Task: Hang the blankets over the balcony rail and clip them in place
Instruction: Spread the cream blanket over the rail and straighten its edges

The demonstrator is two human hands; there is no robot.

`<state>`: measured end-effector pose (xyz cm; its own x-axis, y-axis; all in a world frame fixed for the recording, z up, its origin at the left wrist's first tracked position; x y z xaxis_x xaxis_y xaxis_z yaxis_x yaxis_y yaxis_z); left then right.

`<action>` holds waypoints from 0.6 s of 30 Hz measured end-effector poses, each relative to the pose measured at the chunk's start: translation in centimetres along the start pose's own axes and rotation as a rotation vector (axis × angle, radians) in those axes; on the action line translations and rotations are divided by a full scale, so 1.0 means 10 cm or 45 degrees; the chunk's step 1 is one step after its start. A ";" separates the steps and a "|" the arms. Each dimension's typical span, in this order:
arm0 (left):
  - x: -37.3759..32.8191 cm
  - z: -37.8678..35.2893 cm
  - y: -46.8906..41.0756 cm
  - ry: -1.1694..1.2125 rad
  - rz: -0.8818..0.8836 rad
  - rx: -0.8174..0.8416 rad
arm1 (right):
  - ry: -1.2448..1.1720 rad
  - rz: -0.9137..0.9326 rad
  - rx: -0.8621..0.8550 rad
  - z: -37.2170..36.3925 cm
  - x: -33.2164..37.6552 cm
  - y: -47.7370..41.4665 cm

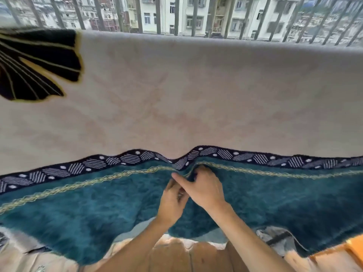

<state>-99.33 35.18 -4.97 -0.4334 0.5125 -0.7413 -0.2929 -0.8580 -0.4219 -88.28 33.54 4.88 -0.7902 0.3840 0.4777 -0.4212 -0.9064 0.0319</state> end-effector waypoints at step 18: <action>0.25 -0.43 1.21 -0.143 0.347 0.253 | 0.361 0.236 0.485 -0.85 -0.67 0.27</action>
<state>-100.28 25.89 -14.16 -0.6061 0.2754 -0.7462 -0.3088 -0.9460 -0.0983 -87.96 30.00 -5.67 -0.9482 0.1954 0.2504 -0.1119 -0.9434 0.3122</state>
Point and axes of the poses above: each hand's wrist, its own y-axis away from the middle knuckle, its own z-axis out of the back of the hand, x = y × z, the point moved 1 cm from there along -y, towards the middle knuckle, and after that the axes turned 9 degrees about -z, right-handed, at the moved point
